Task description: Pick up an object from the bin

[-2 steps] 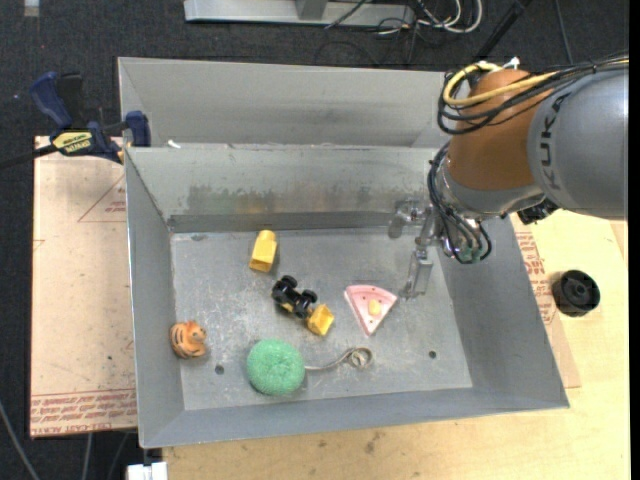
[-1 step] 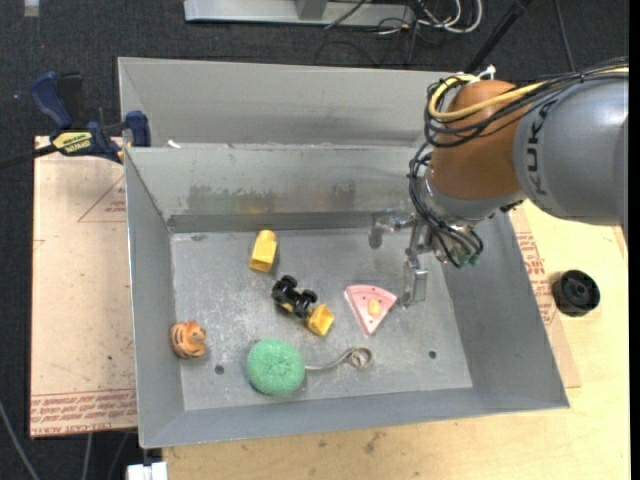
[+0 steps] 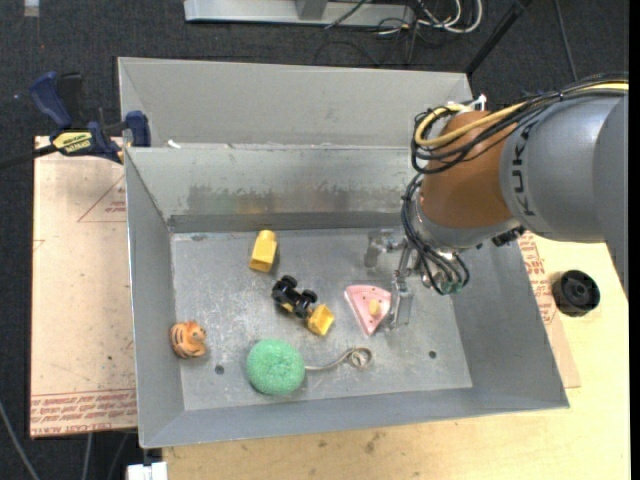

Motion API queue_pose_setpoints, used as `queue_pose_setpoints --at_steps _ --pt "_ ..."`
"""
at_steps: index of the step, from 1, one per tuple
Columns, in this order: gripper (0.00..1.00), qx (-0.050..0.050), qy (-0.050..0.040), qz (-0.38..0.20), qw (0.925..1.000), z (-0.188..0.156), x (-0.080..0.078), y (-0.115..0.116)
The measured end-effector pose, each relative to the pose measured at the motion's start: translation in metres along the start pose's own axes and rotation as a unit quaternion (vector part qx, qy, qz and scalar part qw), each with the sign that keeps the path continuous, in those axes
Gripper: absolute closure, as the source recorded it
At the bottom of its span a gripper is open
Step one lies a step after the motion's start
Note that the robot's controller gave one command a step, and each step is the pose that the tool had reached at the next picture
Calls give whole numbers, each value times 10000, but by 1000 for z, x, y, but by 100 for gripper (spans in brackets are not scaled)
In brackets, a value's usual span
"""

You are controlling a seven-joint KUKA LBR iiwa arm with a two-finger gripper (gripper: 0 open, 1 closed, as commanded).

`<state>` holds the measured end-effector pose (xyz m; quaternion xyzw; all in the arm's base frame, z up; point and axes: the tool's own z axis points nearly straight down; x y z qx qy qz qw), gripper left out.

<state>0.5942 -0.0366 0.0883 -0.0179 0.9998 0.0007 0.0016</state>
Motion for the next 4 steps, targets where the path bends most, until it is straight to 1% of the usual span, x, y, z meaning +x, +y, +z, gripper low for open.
queue_pose_setpoints --at_steps 1,2,3,4 --pt "0 0 16 396 9992 10 6 6" --pt "0 -1 6 -672 9977 13 15 3" --pt "0 1 16 -705 9975 14 17 2" --pt "100 -2 1 -2668 9638 -5 20 29"
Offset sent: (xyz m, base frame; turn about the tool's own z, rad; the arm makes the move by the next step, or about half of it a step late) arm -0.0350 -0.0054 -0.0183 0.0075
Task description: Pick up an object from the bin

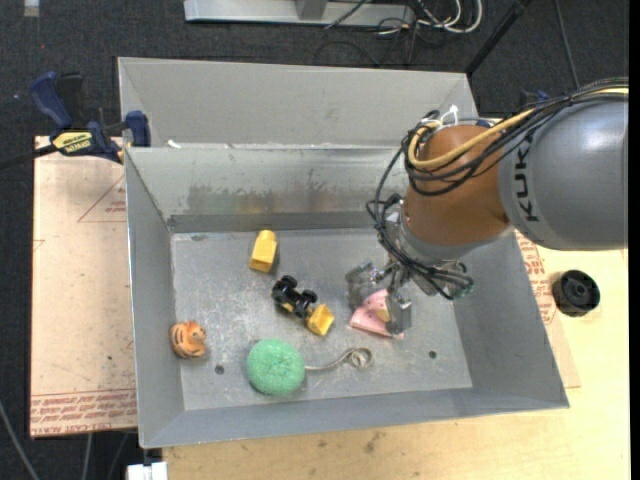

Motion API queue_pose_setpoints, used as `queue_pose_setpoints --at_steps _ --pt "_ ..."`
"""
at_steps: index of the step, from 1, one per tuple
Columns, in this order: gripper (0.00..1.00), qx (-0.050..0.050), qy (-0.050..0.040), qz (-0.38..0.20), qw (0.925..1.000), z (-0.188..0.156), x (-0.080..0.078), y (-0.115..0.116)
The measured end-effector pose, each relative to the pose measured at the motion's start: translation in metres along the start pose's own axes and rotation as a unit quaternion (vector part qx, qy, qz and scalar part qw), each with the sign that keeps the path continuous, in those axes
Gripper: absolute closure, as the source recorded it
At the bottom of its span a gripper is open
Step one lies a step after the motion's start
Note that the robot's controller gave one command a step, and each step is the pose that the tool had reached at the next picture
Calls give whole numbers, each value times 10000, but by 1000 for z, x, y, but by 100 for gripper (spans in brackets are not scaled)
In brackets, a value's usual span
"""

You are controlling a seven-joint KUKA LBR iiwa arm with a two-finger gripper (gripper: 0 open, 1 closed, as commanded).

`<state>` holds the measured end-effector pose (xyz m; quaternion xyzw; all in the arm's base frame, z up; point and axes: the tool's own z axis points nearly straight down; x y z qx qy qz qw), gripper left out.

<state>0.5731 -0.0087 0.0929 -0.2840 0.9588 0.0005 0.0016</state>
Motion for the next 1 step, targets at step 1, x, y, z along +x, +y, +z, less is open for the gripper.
queue_pose_setpoints --at_steps 1 --pt "100 -2 2 -3 10000 -1 0 1"
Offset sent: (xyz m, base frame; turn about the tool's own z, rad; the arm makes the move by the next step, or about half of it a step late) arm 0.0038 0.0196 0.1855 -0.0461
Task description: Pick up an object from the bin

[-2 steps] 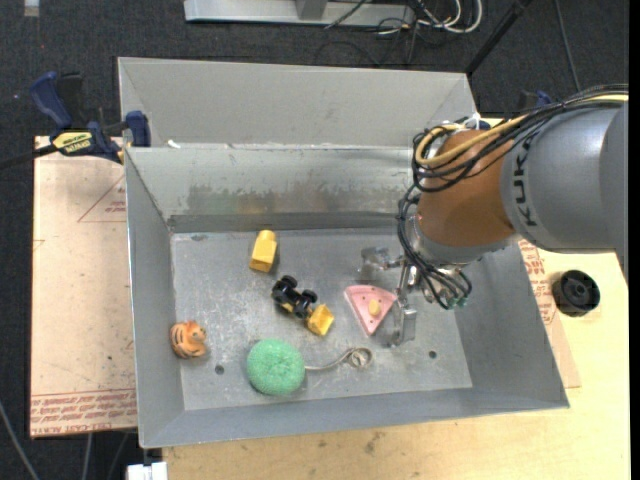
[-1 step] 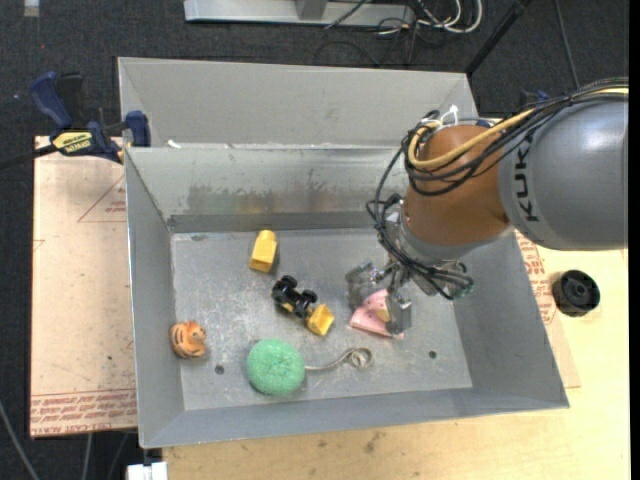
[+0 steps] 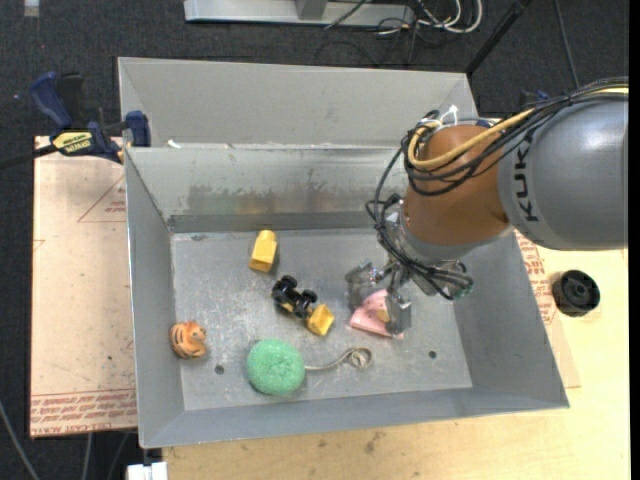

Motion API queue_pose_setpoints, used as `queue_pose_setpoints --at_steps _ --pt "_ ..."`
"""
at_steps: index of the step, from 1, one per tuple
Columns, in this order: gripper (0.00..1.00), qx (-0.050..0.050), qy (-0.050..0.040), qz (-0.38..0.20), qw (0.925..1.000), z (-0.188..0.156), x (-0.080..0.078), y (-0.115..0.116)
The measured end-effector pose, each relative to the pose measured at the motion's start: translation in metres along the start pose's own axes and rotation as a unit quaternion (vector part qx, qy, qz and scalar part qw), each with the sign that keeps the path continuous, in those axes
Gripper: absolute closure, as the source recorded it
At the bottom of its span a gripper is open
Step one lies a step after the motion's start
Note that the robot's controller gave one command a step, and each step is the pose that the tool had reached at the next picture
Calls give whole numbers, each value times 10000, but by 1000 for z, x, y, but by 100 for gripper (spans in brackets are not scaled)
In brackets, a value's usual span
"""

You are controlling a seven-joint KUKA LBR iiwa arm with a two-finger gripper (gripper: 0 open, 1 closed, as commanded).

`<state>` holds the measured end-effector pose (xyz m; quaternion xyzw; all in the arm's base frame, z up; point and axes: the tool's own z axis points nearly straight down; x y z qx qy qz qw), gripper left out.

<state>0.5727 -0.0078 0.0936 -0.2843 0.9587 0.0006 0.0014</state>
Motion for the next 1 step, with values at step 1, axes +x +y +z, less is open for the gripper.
queue_pose_setpoints --at_steps 1 --pt "100 30 -41 -215 9998 -190 -17 13"
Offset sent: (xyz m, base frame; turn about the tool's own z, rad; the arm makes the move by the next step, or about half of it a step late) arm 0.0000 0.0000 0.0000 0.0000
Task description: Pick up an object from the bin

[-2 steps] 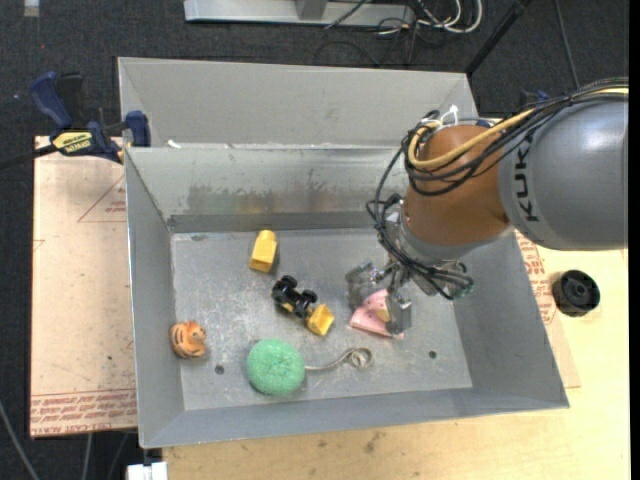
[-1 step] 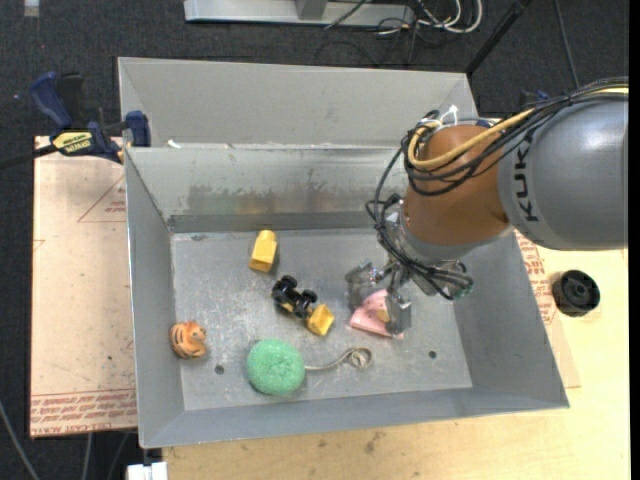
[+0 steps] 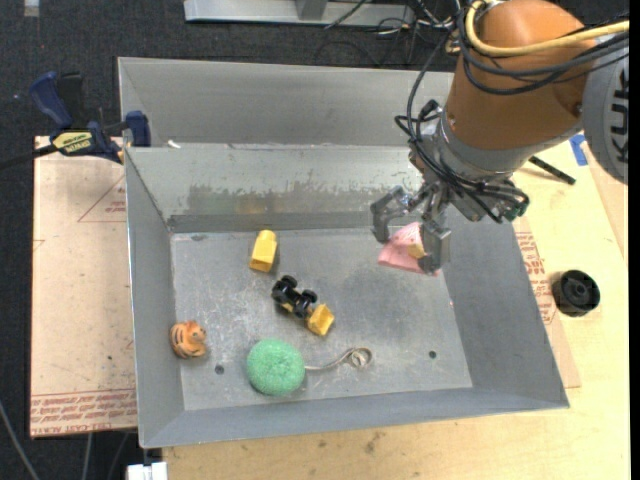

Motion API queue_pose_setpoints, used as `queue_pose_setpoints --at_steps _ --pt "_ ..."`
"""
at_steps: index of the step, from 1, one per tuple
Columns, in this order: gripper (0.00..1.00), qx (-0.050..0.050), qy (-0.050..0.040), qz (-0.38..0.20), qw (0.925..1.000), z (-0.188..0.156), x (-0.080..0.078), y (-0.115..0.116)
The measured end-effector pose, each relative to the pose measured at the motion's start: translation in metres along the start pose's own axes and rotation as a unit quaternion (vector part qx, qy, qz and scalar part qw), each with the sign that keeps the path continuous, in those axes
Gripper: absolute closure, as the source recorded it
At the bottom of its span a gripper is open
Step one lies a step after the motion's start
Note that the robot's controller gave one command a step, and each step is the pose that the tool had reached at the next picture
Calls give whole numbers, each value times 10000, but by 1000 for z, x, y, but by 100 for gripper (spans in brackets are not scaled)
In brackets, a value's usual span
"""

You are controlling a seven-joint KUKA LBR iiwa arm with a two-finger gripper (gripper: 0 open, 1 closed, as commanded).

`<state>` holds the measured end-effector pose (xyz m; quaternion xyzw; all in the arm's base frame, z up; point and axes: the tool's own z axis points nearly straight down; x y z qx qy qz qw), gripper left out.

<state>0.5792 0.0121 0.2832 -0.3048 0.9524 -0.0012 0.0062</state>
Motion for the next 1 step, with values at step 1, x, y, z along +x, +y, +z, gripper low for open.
queue_pose_setpoints --at_steps 1 --pt "100 -30 35 4 10000 5 2 0"
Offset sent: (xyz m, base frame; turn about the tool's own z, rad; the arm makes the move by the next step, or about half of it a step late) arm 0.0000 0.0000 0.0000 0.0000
